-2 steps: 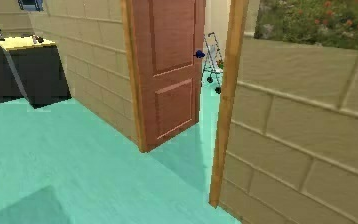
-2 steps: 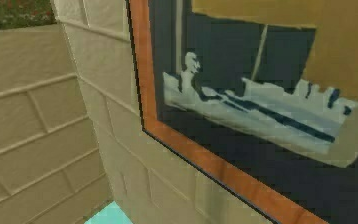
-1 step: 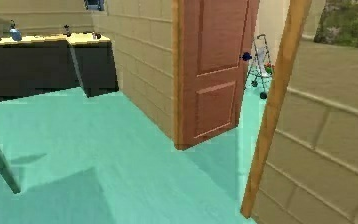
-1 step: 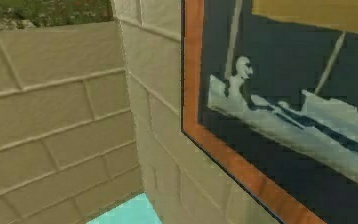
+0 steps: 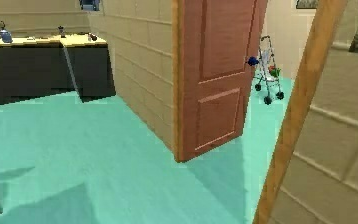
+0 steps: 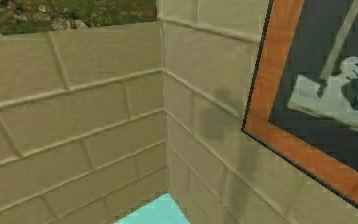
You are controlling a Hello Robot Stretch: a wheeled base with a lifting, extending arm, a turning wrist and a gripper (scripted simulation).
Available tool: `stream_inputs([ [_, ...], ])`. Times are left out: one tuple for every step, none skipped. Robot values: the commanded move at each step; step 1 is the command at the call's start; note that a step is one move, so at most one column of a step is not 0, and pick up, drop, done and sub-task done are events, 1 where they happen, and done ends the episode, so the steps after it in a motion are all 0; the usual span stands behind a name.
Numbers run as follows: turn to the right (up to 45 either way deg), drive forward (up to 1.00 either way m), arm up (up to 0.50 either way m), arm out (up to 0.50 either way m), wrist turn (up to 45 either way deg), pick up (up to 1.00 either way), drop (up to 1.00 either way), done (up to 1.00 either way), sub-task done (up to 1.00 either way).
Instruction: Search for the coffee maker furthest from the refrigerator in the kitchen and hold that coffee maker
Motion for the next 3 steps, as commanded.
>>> stream_inputs([
  [45.0, 0.00, 0.00, 0.00, 0.0, 0.00, 0.00, 0.00, 0.00],
  [45.0, 0.00, 0.00, 0.00, 0.0, 0.00, 0.00, 0.00, 0.00],
  [45.0, 0.00, 0.00, 0.00, 0.0, 0.00, 0.00, 0.00, 0.00],
])
